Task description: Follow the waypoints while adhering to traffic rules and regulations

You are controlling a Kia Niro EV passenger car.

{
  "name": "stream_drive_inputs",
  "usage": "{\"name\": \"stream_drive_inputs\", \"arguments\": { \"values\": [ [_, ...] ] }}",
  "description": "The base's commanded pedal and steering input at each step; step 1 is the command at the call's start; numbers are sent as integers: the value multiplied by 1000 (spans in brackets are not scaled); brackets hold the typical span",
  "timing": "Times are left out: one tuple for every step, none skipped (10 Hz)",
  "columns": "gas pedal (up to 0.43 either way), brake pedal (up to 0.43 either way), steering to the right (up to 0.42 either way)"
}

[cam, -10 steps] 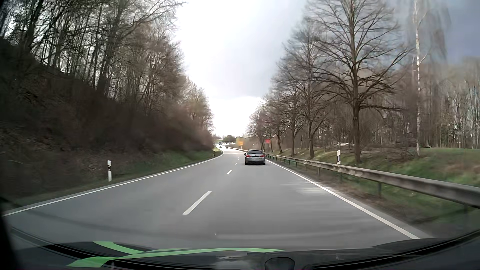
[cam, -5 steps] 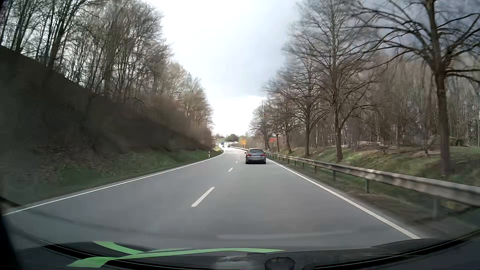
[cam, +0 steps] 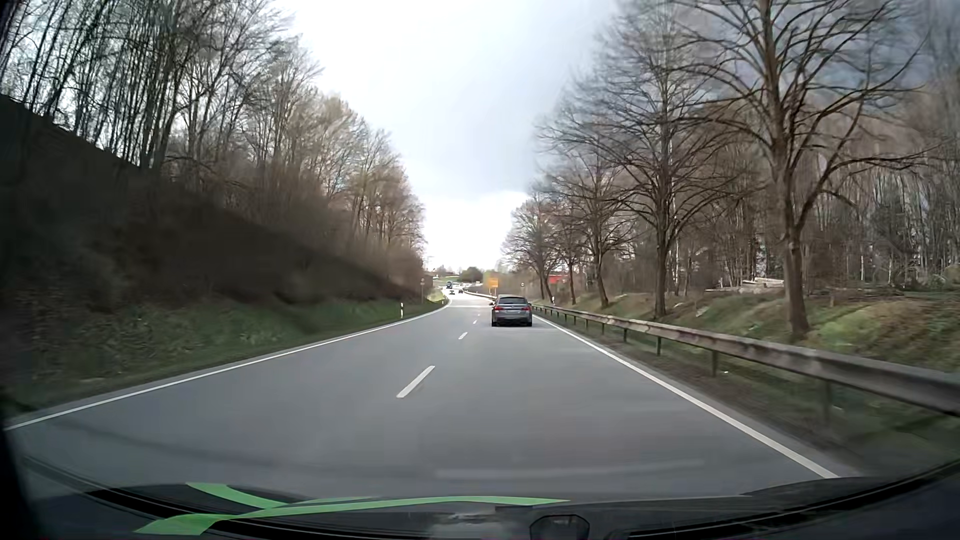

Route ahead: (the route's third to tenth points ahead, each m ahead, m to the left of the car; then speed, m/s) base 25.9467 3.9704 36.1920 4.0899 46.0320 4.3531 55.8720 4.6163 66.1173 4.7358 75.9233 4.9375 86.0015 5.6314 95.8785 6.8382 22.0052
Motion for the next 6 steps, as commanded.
{"name": "stream_drive_inputs", "arguments": {
  "values": [
    [47,0,-8],
    [47,0,-8],
    [47,0,-8],
    [47,0,-8],
    [59,0,-8],
    [59,0,-8]
  ]
}}
